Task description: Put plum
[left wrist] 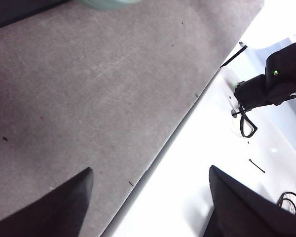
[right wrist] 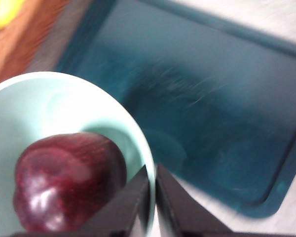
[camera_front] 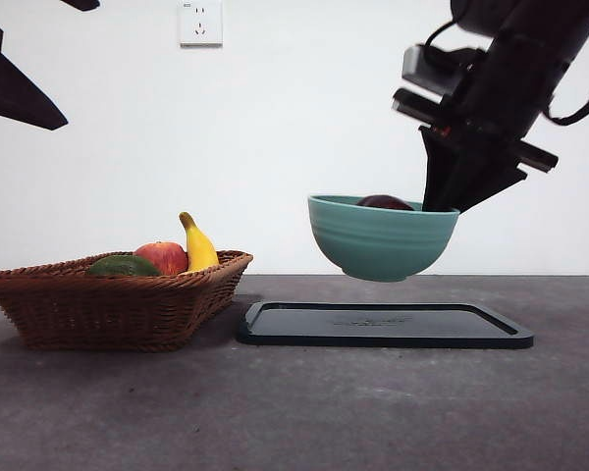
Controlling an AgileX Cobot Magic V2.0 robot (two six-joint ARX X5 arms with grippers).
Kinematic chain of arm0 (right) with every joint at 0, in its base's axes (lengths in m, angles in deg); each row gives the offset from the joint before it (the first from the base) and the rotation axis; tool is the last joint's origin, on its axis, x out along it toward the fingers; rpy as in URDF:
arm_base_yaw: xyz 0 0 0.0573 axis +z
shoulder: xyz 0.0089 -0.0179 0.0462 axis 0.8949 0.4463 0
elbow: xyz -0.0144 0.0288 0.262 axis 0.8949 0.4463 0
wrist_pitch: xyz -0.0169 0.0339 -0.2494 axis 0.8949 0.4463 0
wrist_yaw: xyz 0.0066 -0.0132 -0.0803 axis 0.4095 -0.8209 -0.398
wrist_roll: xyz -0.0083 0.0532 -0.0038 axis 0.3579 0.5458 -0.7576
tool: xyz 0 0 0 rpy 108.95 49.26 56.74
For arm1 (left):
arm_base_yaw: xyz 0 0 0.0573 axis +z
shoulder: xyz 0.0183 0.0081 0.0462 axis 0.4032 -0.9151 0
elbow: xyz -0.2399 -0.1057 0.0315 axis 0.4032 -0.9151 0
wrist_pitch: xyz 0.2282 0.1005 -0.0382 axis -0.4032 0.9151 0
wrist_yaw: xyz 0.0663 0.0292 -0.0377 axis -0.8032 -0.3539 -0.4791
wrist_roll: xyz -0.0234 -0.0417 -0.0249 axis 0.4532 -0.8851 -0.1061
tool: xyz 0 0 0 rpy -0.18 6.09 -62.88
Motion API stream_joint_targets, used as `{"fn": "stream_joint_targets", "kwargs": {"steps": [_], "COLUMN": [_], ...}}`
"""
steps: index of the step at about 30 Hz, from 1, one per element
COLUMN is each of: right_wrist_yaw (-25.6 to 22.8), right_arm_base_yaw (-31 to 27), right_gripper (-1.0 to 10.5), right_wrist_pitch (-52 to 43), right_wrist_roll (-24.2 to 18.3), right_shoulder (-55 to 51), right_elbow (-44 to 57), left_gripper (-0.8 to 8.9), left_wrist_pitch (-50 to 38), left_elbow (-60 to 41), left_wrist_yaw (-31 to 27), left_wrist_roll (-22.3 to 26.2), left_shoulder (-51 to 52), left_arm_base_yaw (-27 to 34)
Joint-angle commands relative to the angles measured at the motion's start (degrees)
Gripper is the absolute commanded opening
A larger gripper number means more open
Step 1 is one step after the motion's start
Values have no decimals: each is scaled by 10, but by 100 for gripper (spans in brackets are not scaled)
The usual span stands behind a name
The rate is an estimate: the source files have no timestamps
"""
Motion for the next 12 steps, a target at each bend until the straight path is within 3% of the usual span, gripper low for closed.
{"fn": "stream_joint_targets", "kwargs": {"steps": [1,12], "right_wrist_yaw": [2,0], "right_arm_base_yaw": [-5,-23], "right_gripper": [9,9], "right_wrist_pitch": [1,0], "right_wrist_roll": [-8,-8], "right_shoulder": [45,168], "right_elbow": [-49,-150], "left_gripper": [374,374], "left_wrist_pitch": [-2,-2], "left_elbow": [4,4], "left_wrist_yaw": [3,3], "left_wrist_roll": [5,5], "left_shoulder": [-3,-3], "left_arm_base_yaw": [-3,-3]}}
